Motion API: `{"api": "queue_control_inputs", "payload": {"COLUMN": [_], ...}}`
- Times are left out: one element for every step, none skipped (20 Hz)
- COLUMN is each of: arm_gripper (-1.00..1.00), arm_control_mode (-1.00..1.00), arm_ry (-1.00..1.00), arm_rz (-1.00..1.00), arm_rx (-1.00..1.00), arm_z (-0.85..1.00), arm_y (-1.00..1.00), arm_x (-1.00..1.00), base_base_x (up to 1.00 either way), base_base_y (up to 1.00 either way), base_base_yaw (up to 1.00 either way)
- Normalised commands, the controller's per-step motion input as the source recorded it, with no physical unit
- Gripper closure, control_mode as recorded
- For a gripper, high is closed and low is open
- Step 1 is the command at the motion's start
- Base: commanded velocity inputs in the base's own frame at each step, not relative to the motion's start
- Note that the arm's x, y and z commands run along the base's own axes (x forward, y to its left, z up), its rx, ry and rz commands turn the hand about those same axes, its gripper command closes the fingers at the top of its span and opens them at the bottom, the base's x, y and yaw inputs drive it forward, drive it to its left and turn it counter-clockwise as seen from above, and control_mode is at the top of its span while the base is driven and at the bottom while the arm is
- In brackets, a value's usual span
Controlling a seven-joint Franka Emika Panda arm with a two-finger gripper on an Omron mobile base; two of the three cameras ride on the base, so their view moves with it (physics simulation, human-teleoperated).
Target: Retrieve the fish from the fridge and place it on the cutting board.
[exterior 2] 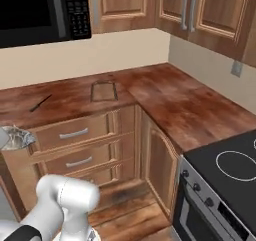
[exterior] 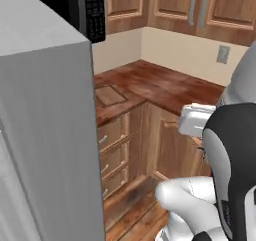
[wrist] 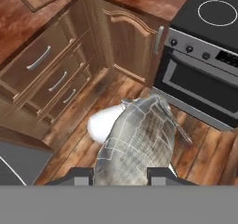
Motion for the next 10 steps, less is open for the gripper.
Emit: {"api": "queue_control_inputs", "payload": {"arm_gripper": [1.00, 1.00, 1.00, 1.00, 1.00, 1.00, 1.00, 1.00, 1.00, 1.00], "arm_control_mode": [1.00, 1.00, 1.00, 1.00, 1.00, 1.00, 1.00, 1.00, 1.00, 1.00], "arm_ry": [0.00, 0.00, 0.00, 0.00, 0.00, 0.00, 0.00, 0.00, 0.00, 0.00], "arm_rz": [0.00, 0.00, 0.00, 0.00, 0.00, 0.00, 0.00, 0.00, 0.00, 0.00], "arm_rx": [0.00, 0.00, 0.00, 0.00, 0.00, 0.00, 0.00, 0.00, 0.00, 0.00], "arm_z": [0.00, 0.00, 0.00, 0.00, 0.00, 0.00, 0.00, 0.00, 0.00, 0.00], "arm_y": [0.00, 0.00, 0.00, 0.00, 0.00, 0.00, 0.00, 0.00, 0.00, 0.00], "arm_x": [0.00, 0.00, 0.00, 0.00, 0.00, 0.00, 0.00, 0.00, 0.00, 0.00], "base_base_x": [1.00, 1.00, 1.00, 1.00, 1.00, 1.00, 1.00, 1.00, 1.00, 1.00], "base_base_y": [0.00, 0.00, 0.00, 0.00, -0.04, -0.14, -0.29, -0.29, -0.32, -0.29], "base_base_yaw": [0.32, 0.27, 0.22, 0.12, 0.08, 0.07, 0.07, 0.07, 0.07, 0.08]}}
